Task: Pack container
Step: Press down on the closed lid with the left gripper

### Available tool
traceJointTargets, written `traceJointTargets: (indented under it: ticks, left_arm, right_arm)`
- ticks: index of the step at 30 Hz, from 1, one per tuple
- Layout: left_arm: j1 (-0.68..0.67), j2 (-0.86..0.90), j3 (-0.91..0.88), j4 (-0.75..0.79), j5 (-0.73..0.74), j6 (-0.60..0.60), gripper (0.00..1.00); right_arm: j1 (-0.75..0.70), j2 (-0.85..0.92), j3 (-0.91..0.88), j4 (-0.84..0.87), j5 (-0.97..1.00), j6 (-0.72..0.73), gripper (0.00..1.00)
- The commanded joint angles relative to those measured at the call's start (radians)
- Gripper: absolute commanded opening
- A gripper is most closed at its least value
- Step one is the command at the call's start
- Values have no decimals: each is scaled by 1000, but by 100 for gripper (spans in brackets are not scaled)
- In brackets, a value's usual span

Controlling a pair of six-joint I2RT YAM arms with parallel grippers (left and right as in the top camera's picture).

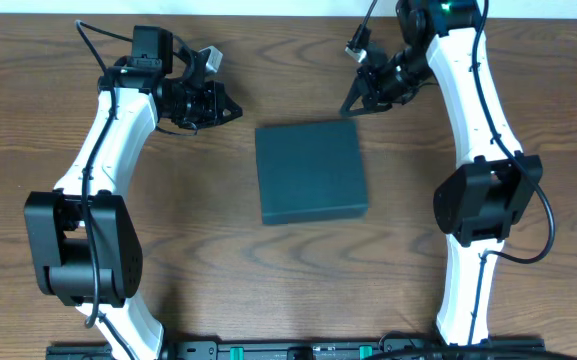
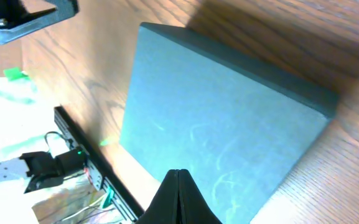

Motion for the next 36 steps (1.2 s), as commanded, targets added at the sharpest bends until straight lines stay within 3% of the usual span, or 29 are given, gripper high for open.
traceJointTargets:
  ticks: [1, 4, 10, 16, 25, 36]
  left_arm:
    - [1, -16, 11, -6, -14, 19, 5]
    - [0, -16, 11, -8, -28, 10, 5]
    - [-18, -54, 12, -122, -247, -31, 5]
    - [-127, -103, 12, -181, -422, -64, 6]
    - [-333, -108, 12, -177, -530, -130, 6]
    - [-435, -74, 11, -176, -556, -196, 6]
  right_arm:
    - [-24, -3, 19, 18, 18, -14, 1]
    - [-53, -3, 19, 61, 56, 41, 1]
    - [-106, -8, 20, 58, 153, 80, 1]
    - [-101, -12, 20, 59, 354, 134, 1]
    - [-64, -12, 20, 62, 474, 157, 1]
    - [-53, -12, 20, 69, 481, 149, 1]
